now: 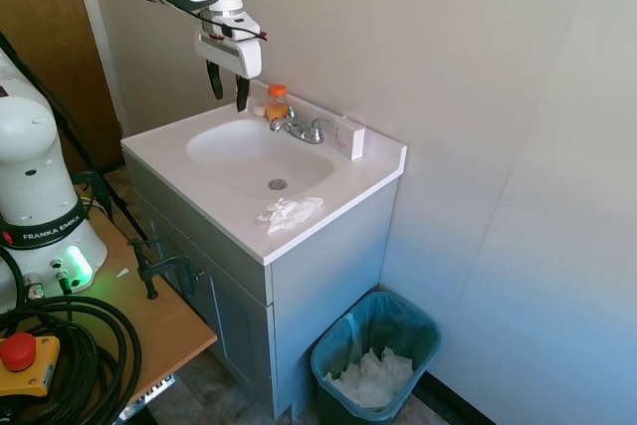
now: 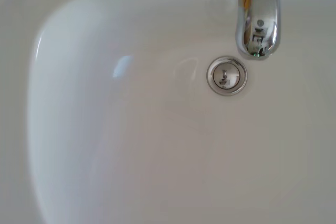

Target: Throw the tissue in the trash bin

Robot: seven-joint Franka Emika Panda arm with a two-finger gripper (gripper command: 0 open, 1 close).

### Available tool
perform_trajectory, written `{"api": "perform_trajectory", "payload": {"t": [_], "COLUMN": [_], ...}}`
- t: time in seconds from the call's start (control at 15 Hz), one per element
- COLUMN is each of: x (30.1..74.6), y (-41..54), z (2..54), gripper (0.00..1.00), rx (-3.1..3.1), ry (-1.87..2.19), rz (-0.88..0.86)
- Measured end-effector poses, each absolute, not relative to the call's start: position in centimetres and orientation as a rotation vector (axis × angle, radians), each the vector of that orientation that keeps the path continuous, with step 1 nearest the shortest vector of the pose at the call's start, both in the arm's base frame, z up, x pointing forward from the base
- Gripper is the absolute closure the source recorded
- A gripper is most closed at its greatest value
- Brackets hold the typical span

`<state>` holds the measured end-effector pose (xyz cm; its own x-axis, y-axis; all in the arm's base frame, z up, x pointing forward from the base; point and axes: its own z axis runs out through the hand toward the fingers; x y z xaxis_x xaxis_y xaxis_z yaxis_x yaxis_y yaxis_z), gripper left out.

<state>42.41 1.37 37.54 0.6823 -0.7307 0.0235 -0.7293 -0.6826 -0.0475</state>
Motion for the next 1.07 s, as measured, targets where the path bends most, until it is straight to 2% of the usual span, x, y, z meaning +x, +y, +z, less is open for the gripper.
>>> {"api": "perform_trajectory", "payload": {"t": [0.13, 0.33, 0.53, 0.8, 1.07], "x": [42.5, 43.4, 42.9, 40.4, 39.3], "y": [1.2, -2.8, -9.6, -16.7, -19.7], "z": [37.6, 38.9, 39.5, 37.9, 33.4], "gripper": [0.00, 0.00, 0.00, 0.00, 0.00], "rx": [-2.844, -2.758, -2.685, -2.640, -2.649], "ry": [1.246, 1.401, 1.600, 1.778, 1.819], "rz": [-0.075, -0.257, -0.363, -0.327, -0.161]}}
